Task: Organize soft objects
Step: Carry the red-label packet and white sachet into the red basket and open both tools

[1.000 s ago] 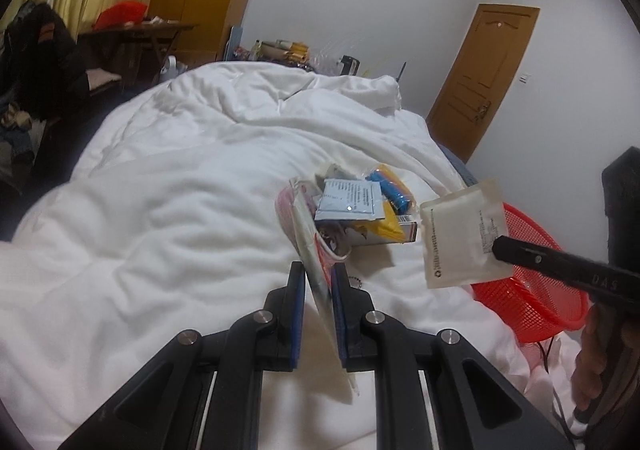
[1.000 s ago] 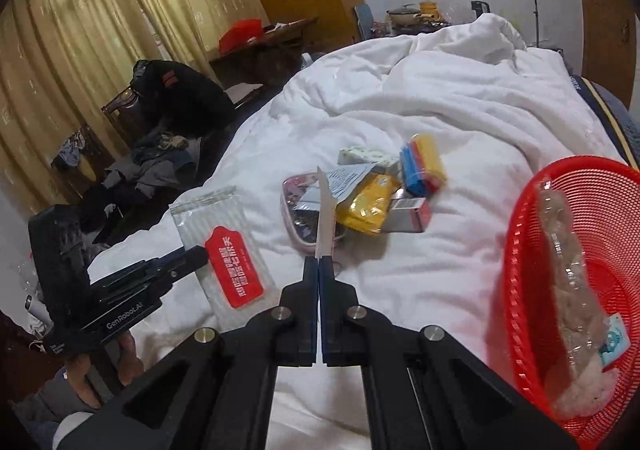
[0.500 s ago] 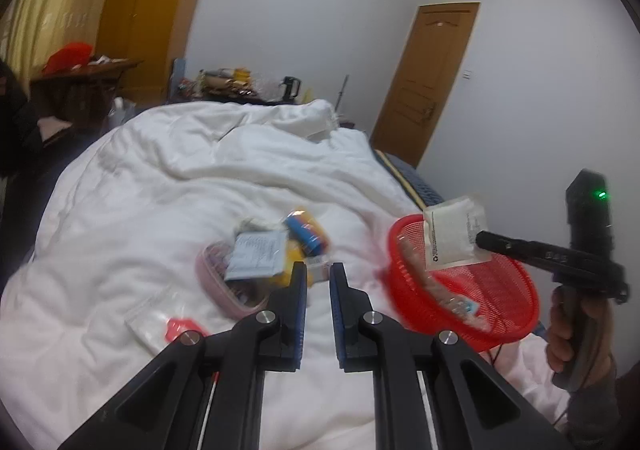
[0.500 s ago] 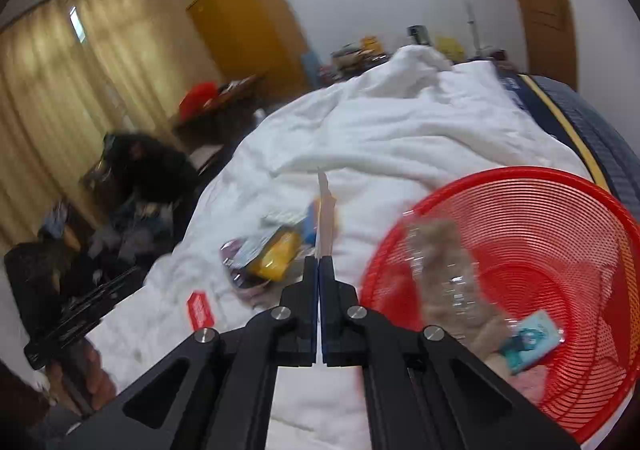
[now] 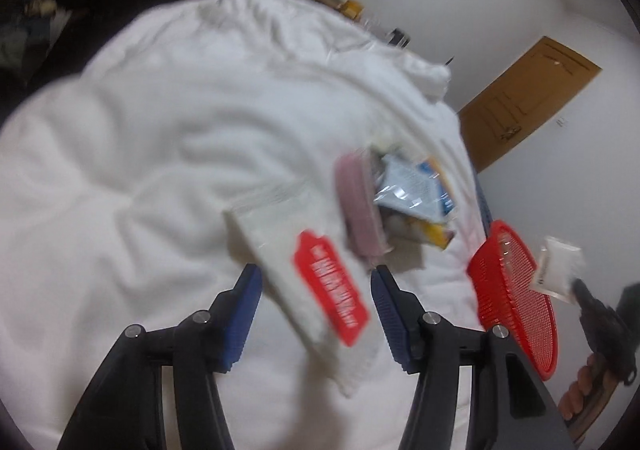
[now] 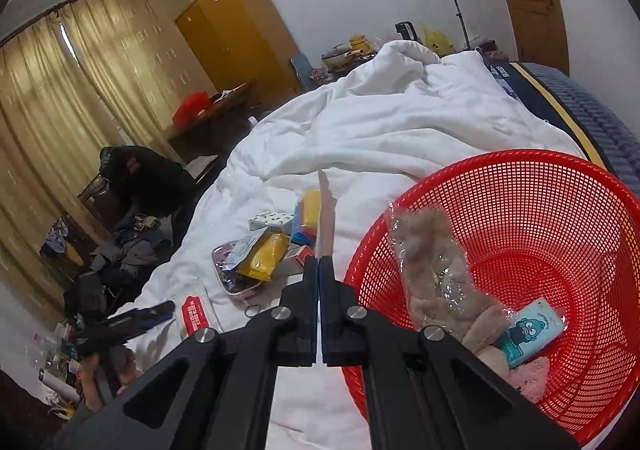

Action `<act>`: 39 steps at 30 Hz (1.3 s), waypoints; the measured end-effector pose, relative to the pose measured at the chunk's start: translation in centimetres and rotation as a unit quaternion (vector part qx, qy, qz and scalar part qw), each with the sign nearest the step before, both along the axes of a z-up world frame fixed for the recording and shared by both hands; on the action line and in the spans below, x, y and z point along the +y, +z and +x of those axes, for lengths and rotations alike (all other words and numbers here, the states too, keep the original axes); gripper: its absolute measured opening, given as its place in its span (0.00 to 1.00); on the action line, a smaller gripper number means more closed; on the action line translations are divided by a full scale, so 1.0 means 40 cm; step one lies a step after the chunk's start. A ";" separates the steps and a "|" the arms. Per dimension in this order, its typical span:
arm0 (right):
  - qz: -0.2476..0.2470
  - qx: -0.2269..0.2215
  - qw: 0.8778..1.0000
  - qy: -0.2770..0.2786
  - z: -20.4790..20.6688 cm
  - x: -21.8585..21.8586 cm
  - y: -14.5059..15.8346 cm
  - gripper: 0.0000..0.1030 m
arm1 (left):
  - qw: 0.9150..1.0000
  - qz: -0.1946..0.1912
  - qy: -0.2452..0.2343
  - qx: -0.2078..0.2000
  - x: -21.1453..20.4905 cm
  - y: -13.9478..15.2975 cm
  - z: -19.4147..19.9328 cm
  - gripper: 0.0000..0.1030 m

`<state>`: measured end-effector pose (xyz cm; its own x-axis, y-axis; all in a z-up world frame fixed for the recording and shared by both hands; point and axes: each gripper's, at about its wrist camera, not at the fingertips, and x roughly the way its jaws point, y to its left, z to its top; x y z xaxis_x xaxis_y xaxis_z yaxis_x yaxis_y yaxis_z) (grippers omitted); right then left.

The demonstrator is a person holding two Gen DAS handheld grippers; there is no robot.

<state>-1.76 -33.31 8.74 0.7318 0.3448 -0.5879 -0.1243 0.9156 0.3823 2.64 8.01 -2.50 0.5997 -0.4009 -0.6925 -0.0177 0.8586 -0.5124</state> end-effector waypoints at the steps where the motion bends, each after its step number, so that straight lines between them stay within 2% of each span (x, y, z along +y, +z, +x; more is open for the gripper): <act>1: -0.001 0.000 1.000 0.001 0.000 0.004 0.000 0.01 | 1.000 -0.007 0.001 0.013 0.005 -0.022 0.010 0.58; 4: -0.001 0.001 1.000 0.011 0.002 0.022 -0.005 0.01 | 0.999 -0.028 -0.005 0.042 0.005 -0.076 0.029 0.58; 8: -0.001 0.005 1.000 0.018 0.008 0.036 -0.012 0.01 | 0.998 -0.048 0.001 0.032 -0.003 -0.090 0.038 0.54; 10: -0.001 0.006 1.000 0.017 0.008 0.036 -0.014 0.01 | 0.998 -0.060 0.002 0.028 -0.001 -0.089 0.041 0.32; 11: 0.001 0.007 1.000 0.016 0.008 0.035 -0.016 0.01 | 0.997 -0.070 0.003 0.026 0.000 -0.090 0.041 0.28; 12: 0.002 0.007 1.000 0.014 0.009 0.032 -0.017 0.01 | 0.996 -0.081 -0.005 0.029 -0.004 -0.094 0.045 0.17; 15: 0.005 0.006 1.000 0.009 0.010 0.019 -0.018 0.01 | 0.994 -0.100 -0.026 0.049 -0.012 -0.109 0.053 0.10; 19: 0.023 0.005 1.000 -0.009 0.012 -0.028 -0.013 0.01 | 0.992 -0.111 -0.045 0.046 -0.030 -0.101 0.055 0.06; 22: 0.035 0.001 0.999 -0.035 0.007 -0.091 -0.001 0.01 | 0.992 -0.107 -0.068 0.027 -0.080 -0.048 0.052 0.06; 24: 0.041 0.006 0.998 -0.053 0.007 -0.134 0.002 0.01 | 0.988 -0.118 -0.093 0.023 -0.122 -0.014 0.061 0.06; 28: 0.051 0.028 0.995 -0.085 0.008 -0.218 -0.012 0.01 | 0.979 -0.130 -0.155 0.006 -0.251 0.081 0.076 0.06; 32: 0.047 0.061 0.991 -0.111 0.012 -0.286 -0.037 0.01 | 0.963 -0.137 -0.230 -0.009 -0.415 0.170 0.090 0.06; 35: 0.034 0.083 0.987 -0.135 0.013 -0.326 -0.063 0.01 | 0.957 -0.124 -0.262 0.001 -0.526 0.200 0.113 0.06; 39: 0.005 0.124 0.978 -0.166 0.018 -0.371 -0.111 0.01 | 0.954 -0.101 -0.282 0.015 -0.653 0.206 0.155 0.06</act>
<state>-1.04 -48.15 4.29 0.6401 0.1186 -0.7591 0.2768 0.8861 0.3718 8.86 -18.09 5.73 0.2296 -0.7812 -0.5805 0.4005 0.6194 -0.6752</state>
